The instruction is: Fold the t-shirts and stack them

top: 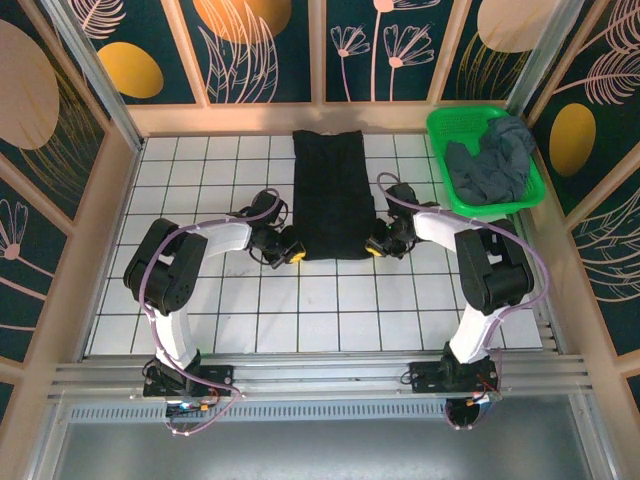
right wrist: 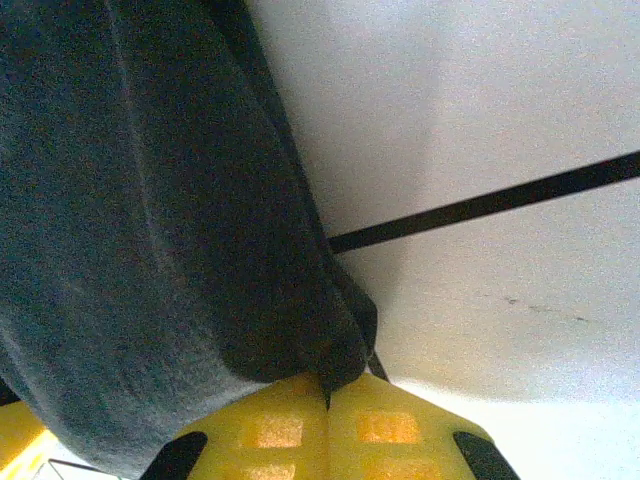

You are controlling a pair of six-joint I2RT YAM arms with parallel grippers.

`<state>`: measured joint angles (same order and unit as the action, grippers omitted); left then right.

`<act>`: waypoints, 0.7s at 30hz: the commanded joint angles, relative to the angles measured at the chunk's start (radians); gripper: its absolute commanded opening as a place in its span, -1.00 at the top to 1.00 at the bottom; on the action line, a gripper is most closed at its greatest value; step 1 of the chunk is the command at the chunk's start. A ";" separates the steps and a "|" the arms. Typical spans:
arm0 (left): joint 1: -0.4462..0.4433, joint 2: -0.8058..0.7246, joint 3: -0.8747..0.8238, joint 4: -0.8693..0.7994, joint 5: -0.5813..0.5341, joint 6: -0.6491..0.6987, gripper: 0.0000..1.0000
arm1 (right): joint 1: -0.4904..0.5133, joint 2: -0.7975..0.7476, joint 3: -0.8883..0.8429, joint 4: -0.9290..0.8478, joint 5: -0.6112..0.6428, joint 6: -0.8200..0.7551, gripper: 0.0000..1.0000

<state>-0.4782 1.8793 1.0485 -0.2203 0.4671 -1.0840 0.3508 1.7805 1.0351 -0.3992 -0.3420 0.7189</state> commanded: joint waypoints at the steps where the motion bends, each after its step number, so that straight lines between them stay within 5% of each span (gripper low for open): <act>1: 0.001 -0.013 -0.013 -0.043 -0.030 0.035 1.00 | 0.005 -0.047 -0.001 -0.029 0.026 0.000 1.00; 13: -0.005 -0.245 -0.211 -0.096 0.120 0.065 1.00 | 0.092 -0.314 -0.155 -0.208 0.014 -0.087 1.00; 21: 0.014 -0.439 -0.089 -0.175 0.022 0.027 1.00 | 0.078 -0.396 0.030 -0.329 0.075 -0.035 1.00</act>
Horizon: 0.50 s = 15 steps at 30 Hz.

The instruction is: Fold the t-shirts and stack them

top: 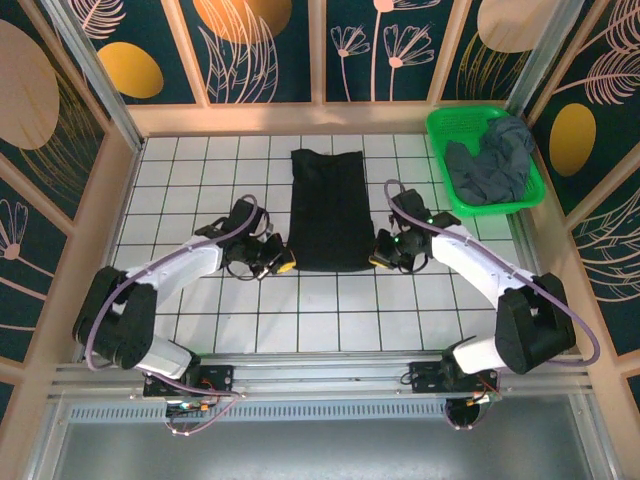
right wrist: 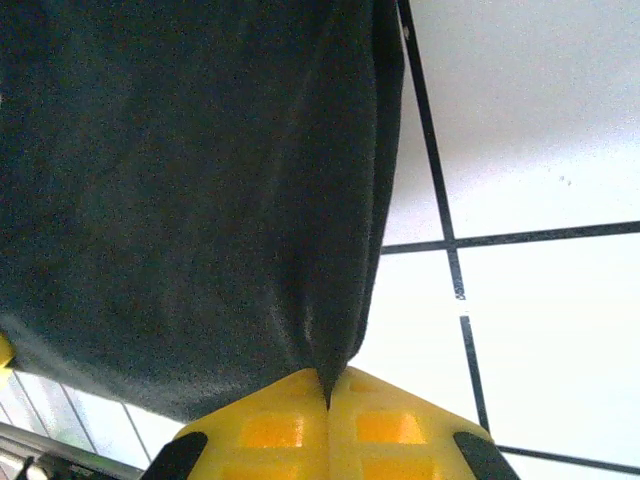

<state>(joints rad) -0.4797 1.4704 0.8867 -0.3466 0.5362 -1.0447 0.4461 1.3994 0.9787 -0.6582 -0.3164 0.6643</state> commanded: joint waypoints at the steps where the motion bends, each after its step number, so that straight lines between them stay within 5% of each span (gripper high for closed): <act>1: 0.029 -0.029 0.080 -0.044 -0.047 -0.022 1.00 | -0.022 -0.004 0.117 -0.070 0.051 0.025 1.00; 7: 0.115 0.076 0.269 0.050 -0.005 -0.087 1.00 | -0.055 0.172 0.367 -0.057 0.063 0.033 1.00; 15: 0.214 0.483 0.766 0.064 0.013 -0.085 1.00 | -0.153 0.557 0.838 -0.032 0.056 0.045 1.00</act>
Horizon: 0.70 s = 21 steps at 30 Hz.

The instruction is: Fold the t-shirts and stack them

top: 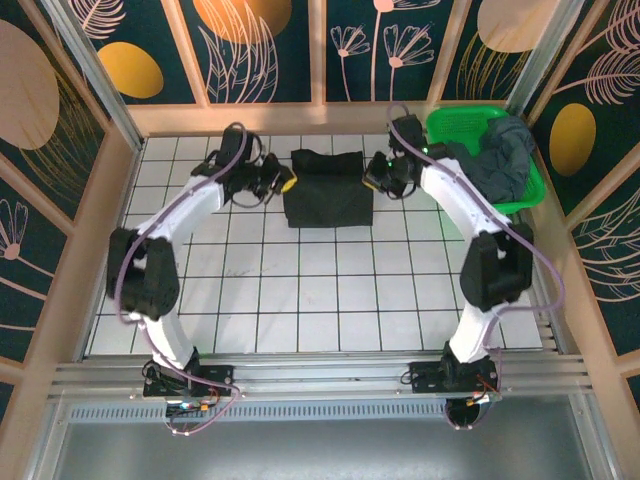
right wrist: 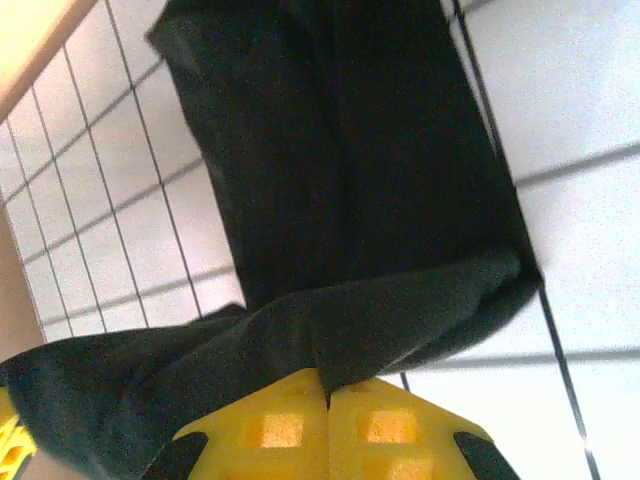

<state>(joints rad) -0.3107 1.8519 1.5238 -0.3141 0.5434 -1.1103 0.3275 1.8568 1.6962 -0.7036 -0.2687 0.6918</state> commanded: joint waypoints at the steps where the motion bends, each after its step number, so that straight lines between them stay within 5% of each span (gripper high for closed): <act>1: 0.059 0.171 0.205 0.031 0.014 -0.024 1.00 | -0.047 0.157 0.184 0.032 -0.009 0.021 1.00; 4: 0.087 0.366 0.416 0.017 0.043 -0.040 1.00 | -0.075 0.384 0.431 0.069 -0.110 -0.009 1.00; 5: 0.097 0.433 0.489 0.002 0.046 -0.039 1.00 | -0.084 0.488 0.565 0.041 -0.153 -0.030 0.81; 6: 0.109 0.491 0.551 0.003 0.055 -0.039 0.79 | -0.096 0.584 0.697 -0.012 -0.175 -0.033 0.63; 8: 0.132 0.621 0.703 0.018 0.075 -0.035 0.02 | -0.125 0.757 0.951 -0.107 -0.209 -0.012 0.31; 9: 0.139 0.664 0.783 0.009 0.076 -0.030 -0.17 | -0.132 0.787 0.995 -0.110 -0.213 -0.011 0.22; 12: 0.148 0.697 0.893 0.000 0.075 -0.034 -0.28 | -0.134 0.702 0.866 0.028 -0.221 -0.068 -0.05; 15: 0.141 0.552 0.686 0.028 0.057 -0.013 -0.27 | -0.140 0.522 0.586 0.189 -0.211 -0.099 -0.11; 21: 0.053 0.101 -0.051 0.310 -0.003 -0.136 -0.17 | -0.124 0.162 0.115 0.353 -0.184 -0.115 -0.05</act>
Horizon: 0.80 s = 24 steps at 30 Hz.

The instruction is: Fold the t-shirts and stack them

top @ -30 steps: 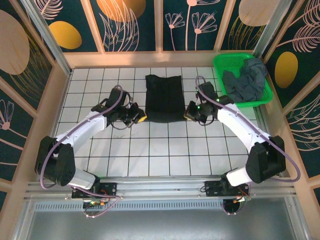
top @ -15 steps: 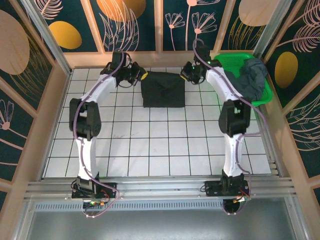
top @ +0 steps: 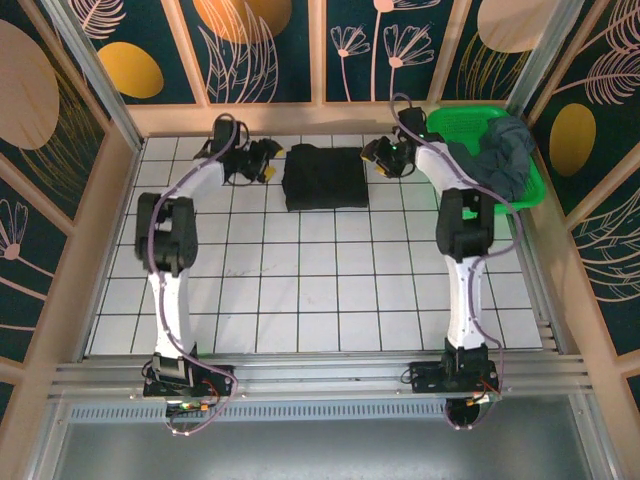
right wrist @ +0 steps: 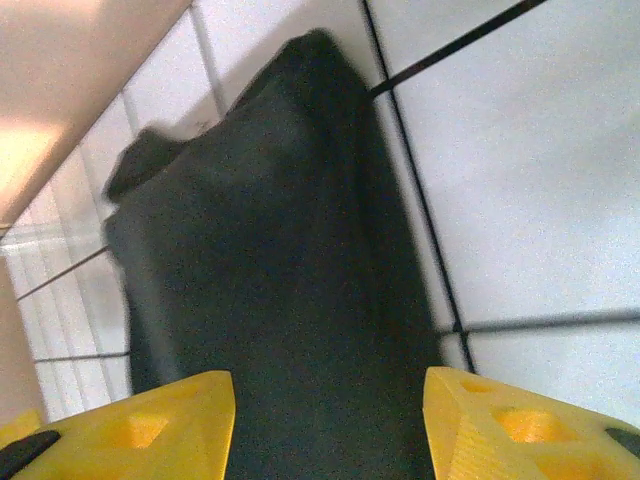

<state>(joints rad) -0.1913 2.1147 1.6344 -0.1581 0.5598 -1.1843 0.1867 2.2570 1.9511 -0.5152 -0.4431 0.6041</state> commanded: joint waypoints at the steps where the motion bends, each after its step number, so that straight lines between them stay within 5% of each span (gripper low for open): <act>1: -0.101 -0.219 -0.256 0.194 -0.038 -0.100 -0.16 | 0.019 -0.317 -0.246 0.209 -0.009 -0.008 -0.05; 5: -0.254 -0.358 -0.581 0.501 -0.139 -0.347 -0.28 | 0.019 -0.607 -0.629 0.359 -0.014 0.097 -0.04; 10: -0.362 -0.263 -0.656 0.825 -0.204 -0.541 -0.35 | 0.017 -0.893 -0.980 0.494 -0.078 0.235 -0.03; 20: -0.393 -0.053 -0.544 0.857 -0.418 -0.647 -0.36 | -0.011 -1.051 -1.128 0.422 -0.110 0.278 -0.03; 24: -0.397 0.011 -0.455 0.735 -0.449 -0.665 -0.30 | -0.028 -1.041 -1.117 0.380 -0.114 0.258 -0.03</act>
<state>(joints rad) -0.5804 2.0937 1.1187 0.6186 0.1715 -1.7947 0.1715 1.2331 0.8196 -0.1116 -0.5312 0.8669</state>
